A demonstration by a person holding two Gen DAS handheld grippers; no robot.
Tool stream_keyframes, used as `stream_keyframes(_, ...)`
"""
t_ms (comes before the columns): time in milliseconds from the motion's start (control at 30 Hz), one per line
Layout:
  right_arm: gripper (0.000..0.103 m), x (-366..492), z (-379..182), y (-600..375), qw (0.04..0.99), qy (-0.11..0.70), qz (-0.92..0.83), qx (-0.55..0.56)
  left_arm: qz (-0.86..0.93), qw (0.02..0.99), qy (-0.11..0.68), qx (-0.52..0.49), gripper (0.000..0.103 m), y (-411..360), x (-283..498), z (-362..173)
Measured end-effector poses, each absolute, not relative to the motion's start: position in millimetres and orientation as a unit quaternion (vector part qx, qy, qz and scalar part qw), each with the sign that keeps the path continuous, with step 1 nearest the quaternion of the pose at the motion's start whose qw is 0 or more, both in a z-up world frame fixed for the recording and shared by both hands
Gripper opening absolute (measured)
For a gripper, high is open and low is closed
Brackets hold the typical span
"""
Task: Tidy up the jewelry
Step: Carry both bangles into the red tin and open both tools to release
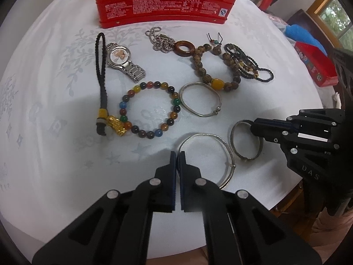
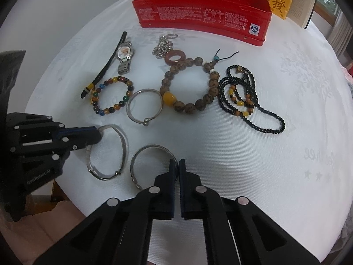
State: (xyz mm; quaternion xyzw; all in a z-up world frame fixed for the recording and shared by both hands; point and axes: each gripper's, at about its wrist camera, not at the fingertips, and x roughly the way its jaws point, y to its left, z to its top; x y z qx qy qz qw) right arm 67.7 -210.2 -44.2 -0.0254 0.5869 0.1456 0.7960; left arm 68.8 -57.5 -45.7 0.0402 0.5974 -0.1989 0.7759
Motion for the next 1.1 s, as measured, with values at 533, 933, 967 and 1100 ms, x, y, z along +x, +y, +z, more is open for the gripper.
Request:
stream_keyframes(533, 0.003, 67, -12, -221, 0.820, 0.554, 0.143, -0.006, -0.208, 0.796, 0.569, 0.017, 0.001, -47, 75, -14)
stream_keyframes(933, 0.003, 118, 42, -235, 0.855, 0.501, 0.132, 0.014, -0.196, 0.825, 0.530, 0.008, 0.001, -48, 130, 34)
stream_keyframes(967, 0.003, 124, 46, -236, 0.857, 0.497, 0.131, 0.014, -0.195, 0.827, 0.527, 0.006, 0.001, -47, 137, 38)
stream_keyframes(1100, 0.003, 156, 64, -238, 0.868, 0.481, 0.126, 0.017, -0.188, 0.833, 0.521, -0.001, 0.001, -51, 171, 52)
